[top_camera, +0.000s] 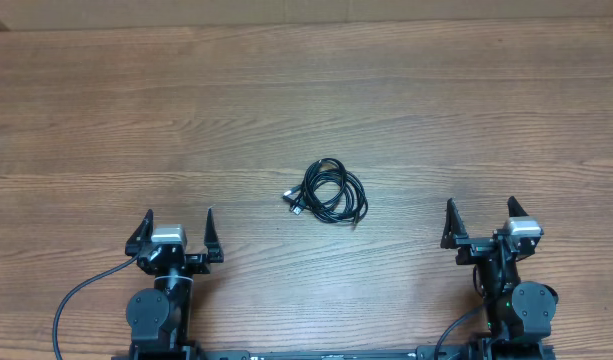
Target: Untangle cables
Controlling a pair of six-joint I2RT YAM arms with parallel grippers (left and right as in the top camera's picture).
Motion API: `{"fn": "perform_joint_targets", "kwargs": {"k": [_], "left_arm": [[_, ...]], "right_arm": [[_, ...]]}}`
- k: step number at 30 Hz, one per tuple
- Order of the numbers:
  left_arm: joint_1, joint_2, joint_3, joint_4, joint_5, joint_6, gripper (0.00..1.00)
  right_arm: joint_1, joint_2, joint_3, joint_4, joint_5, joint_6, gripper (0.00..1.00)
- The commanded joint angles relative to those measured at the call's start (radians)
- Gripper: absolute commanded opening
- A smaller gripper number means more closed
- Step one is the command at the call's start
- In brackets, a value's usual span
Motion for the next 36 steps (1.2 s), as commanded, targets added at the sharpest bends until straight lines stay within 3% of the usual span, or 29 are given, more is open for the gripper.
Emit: {"fn": "perform_joint_targets", "kwargs": {"k": [1,28,36], "left_arm": [[0.005,-0.011,-0.007,0.004,0.009,0.019,1.00],[0.005,-0.011,-0.007,0.004,0.009,0.019,1.00],[0.005,-0.011,-0.007,0.004,0.009,0.019,1.00]], "right_arm": [[0.001,-0.012,-0.010,0.006,0.009,-0.002,1.00],[0.001,-0.012,-0.010,0.009,-0.008,0.000,1.00],[0.001,-0.012,-0.010,0.037,-0.658,0.448,1.00]]}}
